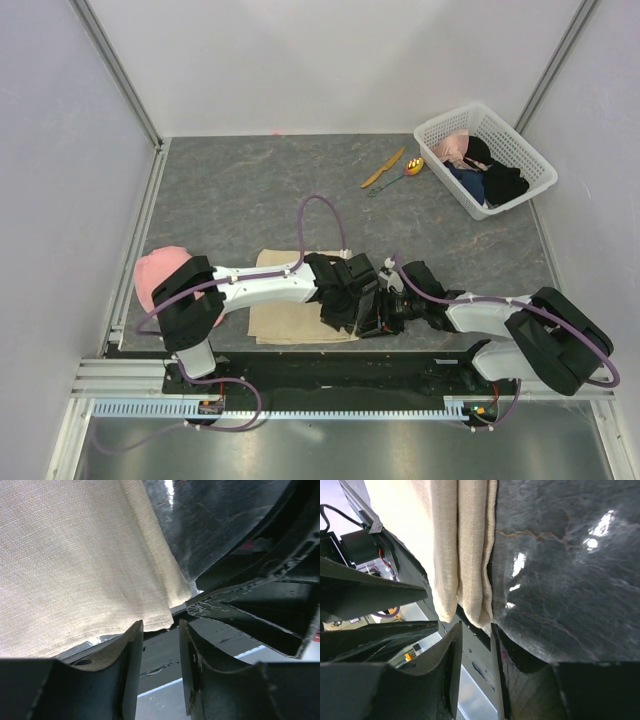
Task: Fold the napkin into a case and place the utensils inside
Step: Smooth out the lower triangle-folded napkin at the center of the board.
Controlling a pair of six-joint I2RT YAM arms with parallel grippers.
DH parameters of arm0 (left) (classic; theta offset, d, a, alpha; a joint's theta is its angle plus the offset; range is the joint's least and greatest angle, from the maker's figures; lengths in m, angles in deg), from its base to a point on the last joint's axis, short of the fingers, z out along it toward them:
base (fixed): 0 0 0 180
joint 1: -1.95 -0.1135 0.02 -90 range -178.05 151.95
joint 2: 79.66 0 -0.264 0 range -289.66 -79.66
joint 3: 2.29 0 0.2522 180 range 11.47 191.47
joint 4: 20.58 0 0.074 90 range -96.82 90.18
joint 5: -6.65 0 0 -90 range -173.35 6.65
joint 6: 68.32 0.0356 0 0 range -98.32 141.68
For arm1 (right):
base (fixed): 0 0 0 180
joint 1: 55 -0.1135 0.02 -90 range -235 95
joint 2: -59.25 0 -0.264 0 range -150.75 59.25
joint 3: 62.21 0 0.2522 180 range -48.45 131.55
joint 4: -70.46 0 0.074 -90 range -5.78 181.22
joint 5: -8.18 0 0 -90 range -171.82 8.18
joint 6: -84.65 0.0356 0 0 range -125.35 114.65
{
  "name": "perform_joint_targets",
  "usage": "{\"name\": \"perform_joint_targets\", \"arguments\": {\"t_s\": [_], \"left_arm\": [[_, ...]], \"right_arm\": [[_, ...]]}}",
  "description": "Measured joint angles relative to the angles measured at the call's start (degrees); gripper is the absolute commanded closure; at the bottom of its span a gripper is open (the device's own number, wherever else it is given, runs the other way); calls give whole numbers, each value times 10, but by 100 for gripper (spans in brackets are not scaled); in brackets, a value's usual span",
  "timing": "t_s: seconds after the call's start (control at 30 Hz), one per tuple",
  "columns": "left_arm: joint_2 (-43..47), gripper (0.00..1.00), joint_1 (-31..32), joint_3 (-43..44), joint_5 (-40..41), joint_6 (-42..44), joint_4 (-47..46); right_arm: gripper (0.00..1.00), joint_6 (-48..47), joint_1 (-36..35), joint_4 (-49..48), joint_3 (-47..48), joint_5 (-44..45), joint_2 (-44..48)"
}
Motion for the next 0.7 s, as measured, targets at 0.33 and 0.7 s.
{"name": "perform_joint_targets", "arguments": {"t_s": [0.33,0.7], "left_arm": [[-18,59,0,-2,-1,-2,-3],[-41,88,0,-2,-6,-5,-12]], "right_arm": [[71,6,0,-27,0,3,-36],[80,15,-2,-61,0,-3,-63]]}}
